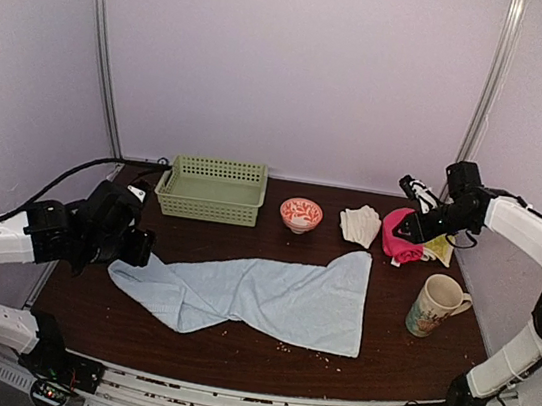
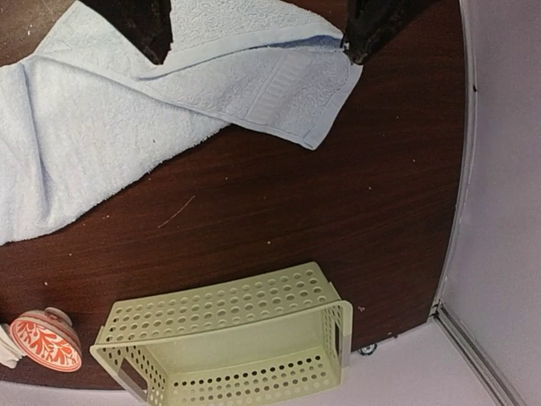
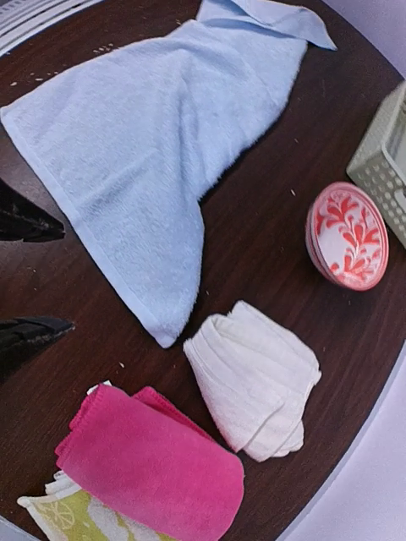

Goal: Roll the towels
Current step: Flatten out the towel at the center of the board, then pick up the towel from the center of the board.

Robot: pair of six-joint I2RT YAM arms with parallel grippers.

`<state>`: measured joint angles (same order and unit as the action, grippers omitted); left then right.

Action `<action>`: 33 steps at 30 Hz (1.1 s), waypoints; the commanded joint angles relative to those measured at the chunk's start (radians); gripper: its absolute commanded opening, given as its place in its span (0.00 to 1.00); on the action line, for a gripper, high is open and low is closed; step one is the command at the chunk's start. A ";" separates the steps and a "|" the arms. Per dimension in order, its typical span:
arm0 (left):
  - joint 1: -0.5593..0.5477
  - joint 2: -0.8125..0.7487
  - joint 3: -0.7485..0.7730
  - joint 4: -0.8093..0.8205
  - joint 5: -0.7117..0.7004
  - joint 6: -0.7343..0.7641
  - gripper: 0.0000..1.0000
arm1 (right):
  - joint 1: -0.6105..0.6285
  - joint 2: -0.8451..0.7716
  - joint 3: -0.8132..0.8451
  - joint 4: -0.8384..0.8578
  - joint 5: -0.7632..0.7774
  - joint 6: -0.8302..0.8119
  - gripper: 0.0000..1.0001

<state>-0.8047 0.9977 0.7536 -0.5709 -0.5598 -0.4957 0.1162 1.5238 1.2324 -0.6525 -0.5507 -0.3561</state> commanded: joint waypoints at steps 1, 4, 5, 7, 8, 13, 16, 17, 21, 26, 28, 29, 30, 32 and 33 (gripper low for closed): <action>0.086 0.051 0.034 0.017 0.133 -0.013 0.73 | 0.080 -0.093 -0.081 -0.258 -0.087 -0.390 0.31; 0.174 0.104 0.027 0.076 0.242 0.009 0.74 | 0.205 -0.152 -0.202 -0.284 0.032 -0.516 0.28; 0.202 0.125 0.028 0.091 0.268 0.017 0.74 | 0.246 -0.174 -0.264 -0.248 0.070 -0.525 0.28; 0.258 0.173 0.034 0.107 0.328 0.022 0.75 | 0.318 -0.198 -0.336 -0.199 0.128 -0.534 0.28; 0.287 0.198 0.037 0.112 0.360 0.024 0.75 | 0.356 -0.201 -0.360 -0.185 0.151 -0.536 0.29; 0.372 0.285 0.037 0.118 0.426 0.016 0.75 | 0.501 -0.169 -0.443 -0.117 0.237 -0.538 0.35; 0.403 0.293 0.027 0.125 0.450 0.016 0.75 | 0.572 -0.146 -0.466 -0.090 0.270 -0.544 0.36; 0.413 0.293 0.024 0.129 0.459 0.019 0.75 | 0.597 -0.137 -0.470 -0.080 0.276 -0.540 0.36; 0.428 0.284 0.013 0.139 0.455 0.031 0.74 | 0.649 -0.098 -0.468 -0.055 0.288 -0.530 0.36; 0.435 0.284 0.000 0.146 0.451 0.034 0.74 | 0.696 -0.055 -0.467 -0.046 0.308 -0.528 0.36; 0.439 0.284 -0.004 0.146 0.445 0.038 0.74 | 0.704 -0.042 -0.468 -0.055 0.316 -0.534 0.36; 0.441 0.284 -0.006 0.146 0.440 0.041 0.74 | 0.707 -0.037 -0.466 -0.059 0.322 -0.536 0.36; 0.443 0.283 -0.008 0.148 0.439 0.043 0.74 | 0.710 -0.034 -0.467 -0.060 0.327 -0.537 0.36; 0.451 0.289 -0.010 0.153 0.441 0.049 0.74 | 0.713 -0.032 -0.472 -0.059 0.337 -0.538 0.36; 0.454 0.292 -0.010 0.156 0.442 0.051 0.74 | 0.714 -0.030 -0.473 -0.056 0.342 -0.535 0.35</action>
<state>-0.3698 1.2922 0.7559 -0.4625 -0.1211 -0.4679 0.8192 1.4845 0.7658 -0.7143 -0.2527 -0.8879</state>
